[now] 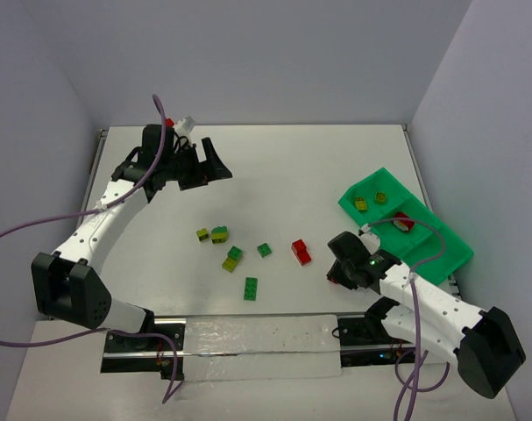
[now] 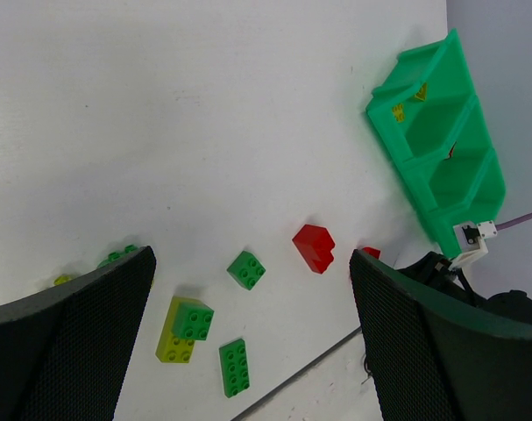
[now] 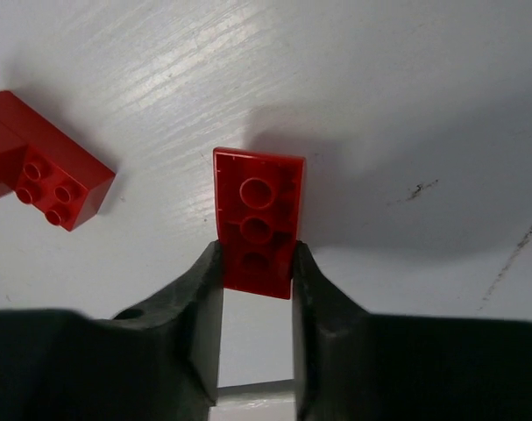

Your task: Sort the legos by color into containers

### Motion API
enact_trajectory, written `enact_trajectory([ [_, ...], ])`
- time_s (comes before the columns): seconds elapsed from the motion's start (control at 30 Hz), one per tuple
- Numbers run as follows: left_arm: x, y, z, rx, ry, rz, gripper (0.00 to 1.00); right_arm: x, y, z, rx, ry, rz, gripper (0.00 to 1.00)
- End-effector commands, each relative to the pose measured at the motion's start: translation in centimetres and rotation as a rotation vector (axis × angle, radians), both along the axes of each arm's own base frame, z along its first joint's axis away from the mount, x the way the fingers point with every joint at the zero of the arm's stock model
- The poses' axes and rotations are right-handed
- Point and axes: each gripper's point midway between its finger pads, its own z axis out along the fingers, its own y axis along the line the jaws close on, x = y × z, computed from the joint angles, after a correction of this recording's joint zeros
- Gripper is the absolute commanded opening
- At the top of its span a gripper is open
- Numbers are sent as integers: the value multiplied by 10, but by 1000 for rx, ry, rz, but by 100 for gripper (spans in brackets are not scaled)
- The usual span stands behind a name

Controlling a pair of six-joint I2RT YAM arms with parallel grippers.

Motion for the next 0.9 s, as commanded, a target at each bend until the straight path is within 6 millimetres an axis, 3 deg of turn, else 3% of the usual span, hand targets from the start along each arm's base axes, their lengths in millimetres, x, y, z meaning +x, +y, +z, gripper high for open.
enact_trajectory([
  [0.0,-5,-1,17,-19,-60,-21,99,17,-13,24,-77,-82,-45,4],
  [0.13,-6,0,18,-12,-63,-22,99,44,-23,63,-141,-172,-52,4],
  [0.3,-4,3,18,10,-74,-21,99,87,-80,102,-217,-262,-217,5],
  [0.43,-3,3,17,24,-73,-27,99,107,-125,114,-263,-289,-321,7],
  [0.63,-1,3,16,34,-74,-37,99,116,-179,119,-303,-297,-479,9],
  [0.8,1,2,14,32,-76,-43,99,124,-206,116,-328,-299,-548,18],
  [0.83,2,1,13,30,-73,-45,99,128,-208,116,-326,-299,-550,29],
  [0.87,2,0,13,27,-70,-48,99,132,-209,115,-321,-300,-548,46],
])
